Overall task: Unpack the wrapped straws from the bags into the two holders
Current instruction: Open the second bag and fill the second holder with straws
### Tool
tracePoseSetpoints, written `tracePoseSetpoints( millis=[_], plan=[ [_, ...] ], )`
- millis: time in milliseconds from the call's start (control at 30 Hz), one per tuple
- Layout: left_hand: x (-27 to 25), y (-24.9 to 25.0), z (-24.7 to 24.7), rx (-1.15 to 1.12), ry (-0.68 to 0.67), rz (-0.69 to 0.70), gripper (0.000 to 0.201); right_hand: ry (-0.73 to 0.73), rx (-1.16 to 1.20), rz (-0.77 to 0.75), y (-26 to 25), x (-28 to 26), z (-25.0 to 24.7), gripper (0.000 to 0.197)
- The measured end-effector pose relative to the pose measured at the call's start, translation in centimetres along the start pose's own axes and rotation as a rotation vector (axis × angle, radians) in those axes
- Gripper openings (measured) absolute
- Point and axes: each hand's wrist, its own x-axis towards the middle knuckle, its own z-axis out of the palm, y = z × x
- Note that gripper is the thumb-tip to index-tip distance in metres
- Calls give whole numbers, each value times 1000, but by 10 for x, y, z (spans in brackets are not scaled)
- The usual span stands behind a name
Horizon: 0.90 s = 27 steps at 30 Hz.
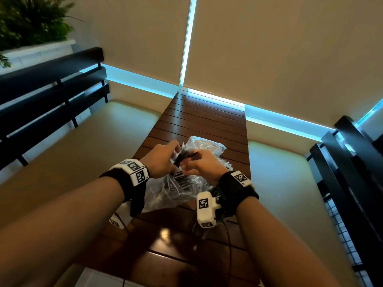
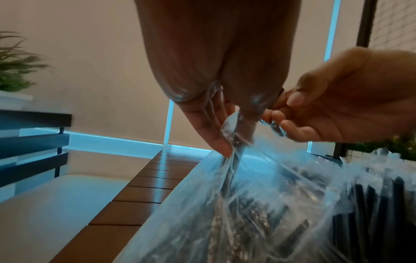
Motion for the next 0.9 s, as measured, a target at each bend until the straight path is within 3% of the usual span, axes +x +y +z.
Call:
tracePoseSetpoints(
  millis=[67,133,233,333,400,500,700,767,833,900],
  plan=[
    [3,-4,0,-15,44,-13,47,41,6,-62,8,2,5,26],
    [3,-5,-1,-66,45,-18,43,157,-179,-121,16,7,11,18],
    [1,-3,-4,-171,1,-27,55,297,-343,-156,27,17,23,7],
    [-1,-1,-10,-218,-68,-29,78,371,-405,-90,42,34,29,35],
    [1,1,-11,-234,-79,-34,79,382,-357,-79,43,39,35,38],
    [6,0,-10,-236,-10,-81,64,465,-158,-107,27,33,38,18],
    [12,-6,-1,-233,36,-149,53,700,42,-340,-18,20,13,12],
    [13,-6,1,-185,72,-165,48,787,85,-398,-34,14,-2,21],
    [15,-7,0,-143,130,-195,43,929,135,-429,-48,4,-20,43],
    [16,-7,-2,-122,175,-224,38,1080,201,-476,-54,-5,-42,43]
  ],
)
